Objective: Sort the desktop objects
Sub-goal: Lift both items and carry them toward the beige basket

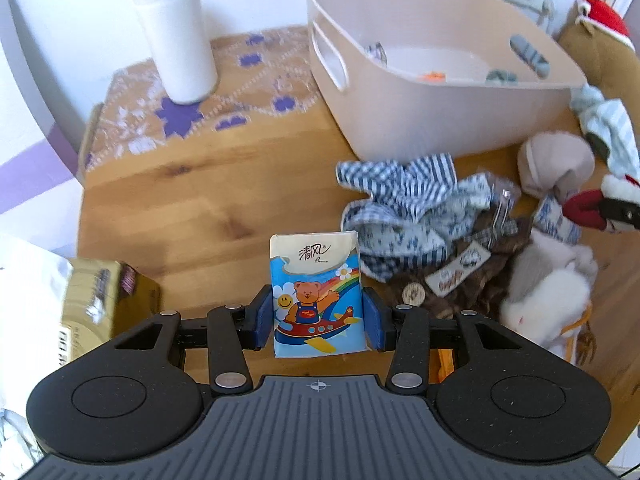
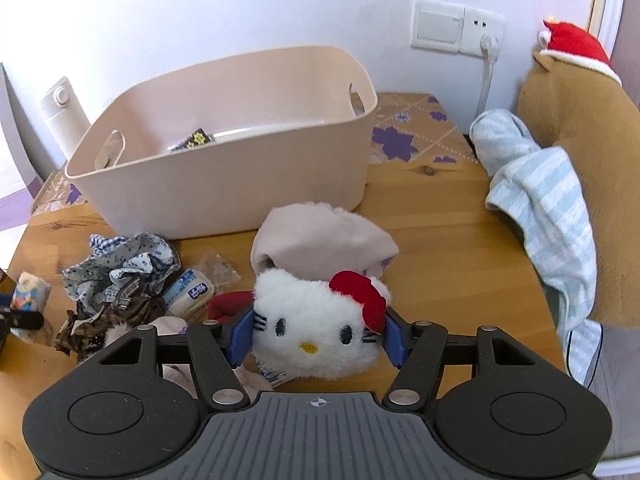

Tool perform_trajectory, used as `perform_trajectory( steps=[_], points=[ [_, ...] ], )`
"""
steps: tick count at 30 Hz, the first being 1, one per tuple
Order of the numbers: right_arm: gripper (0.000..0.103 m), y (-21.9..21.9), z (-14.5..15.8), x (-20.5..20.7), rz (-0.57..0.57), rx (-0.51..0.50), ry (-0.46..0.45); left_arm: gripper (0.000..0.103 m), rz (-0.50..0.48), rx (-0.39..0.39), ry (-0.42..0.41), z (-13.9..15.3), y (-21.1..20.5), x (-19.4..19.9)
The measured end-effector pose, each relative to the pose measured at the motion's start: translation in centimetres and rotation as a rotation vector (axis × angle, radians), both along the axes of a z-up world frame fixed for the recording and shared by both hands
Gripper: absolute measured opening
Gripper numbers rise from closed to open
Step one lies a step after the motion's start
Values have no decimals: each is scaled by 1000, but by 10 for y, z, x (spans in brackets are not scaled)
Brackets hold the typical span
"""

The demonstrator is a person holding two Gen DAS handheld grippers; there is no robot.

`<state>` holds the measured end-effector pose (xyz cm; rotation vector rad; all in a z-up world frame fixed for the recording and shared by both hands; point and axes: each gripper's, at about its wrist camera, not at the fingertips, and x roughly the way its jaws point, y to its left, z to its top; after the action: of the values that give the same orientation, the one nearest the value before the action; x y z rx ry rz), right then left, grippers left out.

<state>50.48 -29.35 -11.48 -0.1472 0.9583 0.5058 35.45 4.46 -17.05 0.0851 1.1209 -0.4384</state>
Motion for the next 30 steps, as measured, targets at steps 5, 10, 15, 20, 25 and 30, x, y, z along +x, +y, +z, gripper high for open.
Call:
perform_trajectory(
  steps=[5, 10, 15, 20, 25, 30],
  points=[
    [61, -7, 12, 0, 29, 6, -26, 46, 23, -21, -61, 24, 5, 5],
    [61, -14, 24, 6, 46, 10, -61, 46, 28, -46, -120, 50, 1, 12],
    [61, -19, 41, 18, 42, 37, -92, 46, 13, -64, -208, 76, -15, 15],
    [61, -24, 60, 30, 32, 103, -114, 46, -7, -89, -266, 98, -33, 21],
    [61, -23, 74, 41, 41, 116, -156, 46, -22, -109, -293, 110, -55, 29],
    [61, -18, 90, 53, 55, 132, -187, 46, -22, -124, -310, 117, -75, 42]
  ],
)
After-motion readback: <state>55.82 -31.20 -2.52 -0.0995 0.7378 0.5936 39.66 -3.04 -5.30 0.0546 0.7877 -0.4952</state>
